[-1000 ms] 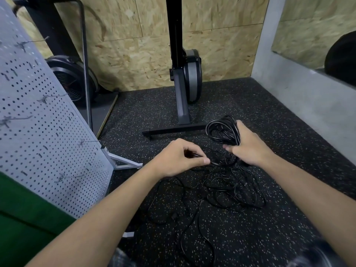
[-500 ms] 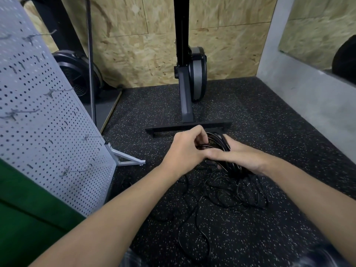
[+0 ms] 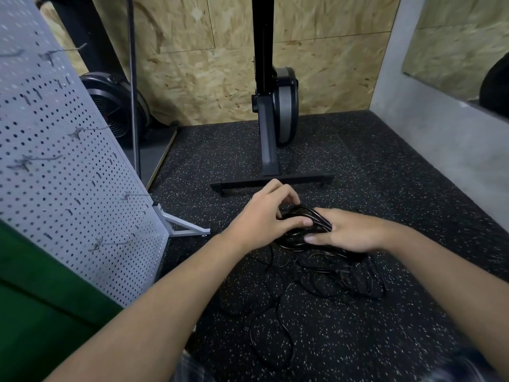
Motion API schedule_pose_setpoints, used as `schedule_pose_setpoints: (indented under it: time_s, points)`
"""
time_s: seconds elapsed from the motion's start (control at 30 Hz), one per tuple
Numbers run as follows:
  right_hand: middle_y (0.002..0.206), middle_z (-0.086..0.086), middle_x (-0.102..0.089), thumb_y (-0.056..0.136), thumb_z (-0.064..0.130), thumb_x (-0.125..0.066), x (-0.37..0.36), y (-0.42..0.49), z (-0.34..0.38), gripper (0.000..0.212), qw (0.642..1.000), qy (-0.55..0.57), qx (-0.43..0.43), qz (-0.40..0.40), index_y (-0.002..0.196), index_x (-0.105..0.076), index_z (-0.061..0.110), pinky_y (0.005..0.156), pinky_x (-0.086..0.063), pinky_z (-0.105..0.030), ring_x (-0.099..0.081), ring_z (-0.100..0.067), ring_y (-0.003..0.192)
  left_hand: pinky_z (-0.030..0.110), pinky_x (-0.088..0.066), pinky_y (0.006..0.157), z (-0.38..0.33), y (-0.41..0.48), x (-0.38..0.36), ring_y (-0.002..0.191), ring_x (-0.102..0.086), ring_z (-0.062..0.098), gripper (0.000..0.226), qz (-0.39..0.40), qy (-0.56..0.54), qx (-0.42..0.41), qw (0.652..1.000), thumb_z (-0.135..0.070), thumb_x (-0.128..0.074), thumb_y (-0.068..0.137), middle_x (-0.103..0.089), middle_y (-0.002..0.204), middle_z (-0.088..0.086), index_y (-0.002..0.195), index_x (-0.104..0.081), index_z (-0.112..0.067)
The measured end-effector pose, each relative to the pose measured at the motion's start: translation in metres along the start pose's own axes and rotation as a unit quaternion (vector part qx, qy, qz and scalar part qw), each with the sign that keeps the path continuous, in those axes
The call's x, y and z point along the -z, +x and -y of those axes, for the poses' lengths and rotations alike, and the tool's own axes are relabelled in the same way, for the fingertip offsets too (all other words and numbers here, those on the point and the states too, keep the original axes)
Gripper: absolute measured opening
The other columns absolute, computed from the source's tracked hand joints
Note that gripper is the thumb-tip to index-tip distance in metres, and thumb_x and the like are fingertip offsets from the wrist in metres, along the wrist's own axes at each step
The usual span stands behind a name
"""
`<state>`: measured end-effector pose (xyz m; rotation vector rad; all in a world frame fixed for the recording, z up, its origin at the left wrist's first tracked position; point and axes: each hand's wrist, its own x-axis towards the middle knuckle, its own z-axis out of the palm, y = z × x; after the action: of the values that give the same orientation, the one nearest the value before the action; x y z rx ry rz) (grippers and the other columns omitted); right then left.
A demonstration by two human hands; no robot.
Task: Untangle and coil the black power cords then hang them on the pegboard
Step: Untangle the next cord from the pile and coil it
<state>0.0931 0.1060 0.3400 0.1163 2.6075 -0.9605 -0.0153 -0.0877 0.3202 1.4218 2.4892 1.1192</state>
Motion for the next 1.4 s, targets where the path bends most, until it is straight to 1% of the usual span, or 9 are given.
schedule_pose_setpoints:
  time_s: [0.1, 0.23, 0.47, 0.73, 0.9, 1.07, 1.17, 1.3, 1.4]
  points:
    - [0.117, 0.014, -0.072, 0.101, 0.042, -0.065, 0.005, -0.003, -0.003, 0.025, 0.999, 0.023, 0.015, 0.015, 0.124, -0.058, 0.038, 0.101, -0.053, -0.034, -0.069, -0.007, 0.108, 0.025, -0.048, 0.076, 0.006, 0.001, 0.007, 0.086, -0.054, 0.001, 0.051, 0.003, 0.069, 0.009, 0.998, -0.074, -0.071, 0.078, -0.052, 0.100, -0.017, 0.105, -0.063, -0.032]
    - [0.125, 0.019, -0.071, 0.100, 0.040, -0.067, 0.010, -0.008, -0.005, 0.039, 0.998, 0.052, 0.041, 0.012, 0.138, -0.055, 0.038, 0.102, -0.053, -0.029, -0.067, 0.001, 0.112, 0.026, -0.048, 0.064, 0.011, -0.001, 0.017, 0.073, -0.062, 0.004, 0.068, 0.034, 0.069, 0.130, 0.988, -0.092, -0.060, 0.066, -0.066, 0.077, -0.011, 0.090, -0.069, -0.030]
    - [0.119, 0.026, -0.072, 0.081, 0.033, -0.089, 0.014, -0.013, -0.001, 0.056, 0.997, 0.049, 0.052, 0.020, 0.129, -0.061, 0.037, 0.096, -0.051, -0.016, -0.067, 0.006, 0.109, 0.031, -0.055, 0.078, 0.018, -0.003, 0.021, 0.076, -0.066, 0.005, 0.024, 0.012, -0.100, 0.095, 0.990, -0.045, -0.082, 0.088, -0.074, 0.081, -0.009, 0.083, -0.073, -0.023]
    - [0.114, 0.017, -0.076, 0.089, 0.033, -0.082, 0.009, -0.014, 0.006, 0.035, 0.993, 0.070, 0.090, 0.009, 0.121, -0.069, 0.027, 0.097, -0.051, -0.021, -0.070, -0.001, 0.107, 0.022, -0.047, 0.065, 0.016, -0.010, 0.003, 0.066, -0.057, 0.005, 0.037, -0.056, -0.071, 0.115, 0.989, -0.053, -0.069, 0.096, -0.068, 0.072, -0.009, 0.082, -0.068, -0.019]
    - [0.068, 0.018, -0.066, 0.094, 0.030, -0.074, 0.010, -0.018, 0.007, 0.014, 0.979, 0.150, 0.118, -0.066, 0.087, -0.062, 0.026, 0.069, -0.045, -0.012, -0.060, 0.002, 0.066, 0.031, -0.043, 0.072, 0.021, -0.016, -0.009, 0.071, -0.057, 0.000, 0.045, -0.010, -0.131, 0.173, 0.976, -0.058, -0.042, 0.108, -0.065, 0.074, -0.022, 0.086, -0.063, -0.024]
    - [0.075, 0.019, -0.072, 0.093, 0.038, -0.073, 0.009, -0.017, 0.005, 0.015, 0.964, 0.194, 0.100, -0.153, 0.100, -0.068, 0.025, 0.073, -0.044, -0.015, -0.064, 0.008, 0.071, 0.042, -0.051, 0.096, 0.032, -0.017, -0.014, 0.099, -0.070, 0.017, 0.036, 0.000, -0.190, 0.205, 0.960, -0.047, -0.041, 0.111, -0.077, 0.098, -0.008, 0.098, -0.064, -0.022]
    - [0.079, 0.031, -0.071, 0.093, 0.037, -0.074, 0.004, -0.014, 0.008, 0.011, 0.953, 0.216, 0.086, -0.195, 0.101, -0.066, 0.034, 0.074, -0.044, -0.009, -0.065, 0.015, 0.078, 0.045, -0.053, 0.095, 0.026, -0.014, -0.020, 0.096, -0.074, 0.027, 0.030, -0.020, -0.219, 0.206, 0.954, -0.033, -0.041, 0.113, -0.079, 0.092, 0.003, 0.101, -0.063, -0.016]
    - [0.105, 0.027, -0.068, 0.089, 0.047, -0.078, -0.005, -0.002, 0.007, 0.022, 0.928, 0.226, 0.043, -0.292, 0.104, -0.063, 0.043, 0.093, -0.044, -0.030, -0.062, 0.003, 0.102, 0.041, -0.060, 0.074, 0.002, -0.010, -0.023, 0.073, -0.071, 0.027, 0.030, -0.059, -0.309, 0.211, 0.925, -0.022, -0.038, 0.115, -0.070, 0.080, 0.010, 0.111, -0.062, -0.006]
    - [0.100, 0.020, -0.072, 0.086, 0.049, -0.081, -0.013, 0.004, 0.006, 0.023, 0.904, 0.251, 0.008, -0.347, 0.099, -0.065, 0.038, 0.092, -0.050, -0.036, -0.069, -0.008, 0.098, 0.041, -0.060, 0.064, -0.016, -0.007, -0.025, 0.063, -0.064, 0.025, 0.031, -0.050, -0.349, 0.216, 0.910, -0.022, -0.036, 0.115, -0.064, 0.075, 0.007, 0.120, -0.063, -0.008]
